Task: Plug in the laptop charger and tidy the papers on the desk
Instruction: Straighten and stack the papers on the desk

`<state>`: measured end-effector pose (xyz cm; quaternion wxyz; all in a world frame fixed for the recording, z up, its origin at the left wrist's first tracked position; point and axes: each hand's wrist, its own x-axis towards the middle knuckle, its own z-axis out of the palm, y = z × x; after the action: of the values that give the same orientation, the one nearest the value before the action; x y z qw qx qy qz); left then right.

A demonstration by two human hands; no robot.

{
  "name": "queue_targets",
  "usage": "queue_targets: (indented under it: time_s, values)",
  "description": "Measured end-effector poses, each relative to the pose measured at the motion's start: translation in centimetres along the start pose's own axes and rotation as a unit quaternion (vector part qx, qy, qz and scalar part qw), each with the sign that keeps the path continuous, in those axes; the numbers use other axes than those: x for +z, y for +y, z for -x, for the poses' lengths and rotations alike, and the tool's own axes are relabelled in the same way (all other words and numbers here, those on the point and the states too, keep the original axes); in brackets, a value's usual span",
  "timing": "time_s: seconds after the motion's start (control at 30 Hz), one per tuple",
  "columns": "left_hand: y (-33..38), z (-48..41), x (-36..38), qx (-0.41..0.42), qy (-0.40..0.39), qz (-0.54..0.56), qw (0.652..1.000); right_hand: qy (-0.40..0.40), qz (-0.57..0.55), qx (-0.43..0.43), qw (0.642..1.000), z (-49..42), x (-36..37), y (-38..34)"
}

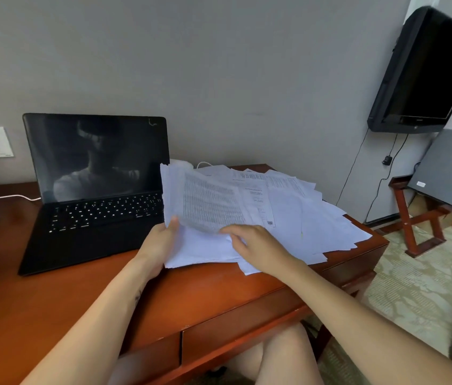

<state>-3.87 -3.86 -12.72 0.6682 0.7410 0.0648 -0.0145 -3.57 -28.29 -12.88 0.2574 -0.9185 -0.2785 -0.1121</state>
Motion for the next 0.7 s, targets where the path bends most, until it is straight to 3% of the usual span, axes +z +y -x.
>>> queue_targets:
  time_s: [0.23,0.33,0.4,0.5,0.7]
  values:
    - [-0.3,-0.5,-0.2,0.002,-0.036,0.012,0.999,-0.041,-0.030,0.001,0.999,2.0,-0.4,0.1]
    - [-0.5,-0.5,-0.1,0.006,-0.051,0.009,0.999,0.054,0.022,0.020,0.998,1.9,-0.7,0.6]
    - [-0.4,-0.2,-0.1,0.019,-0.044,0.012,0.999,0.110,0.031,0.115,0.987,1.1,-0.7,1.4]
    - [-0.2,0.2,-0.1,0.041,-0.039,0.024,0.998,0.111,-0.038,0.279,0.953,-0.2,-0.4,2.8]
    - [0.0,0.4,0.0,0.027,-0.080,0.102,0.991,0.193,-0.248,0.302,0.900,-1.7,-0.7,3.0]
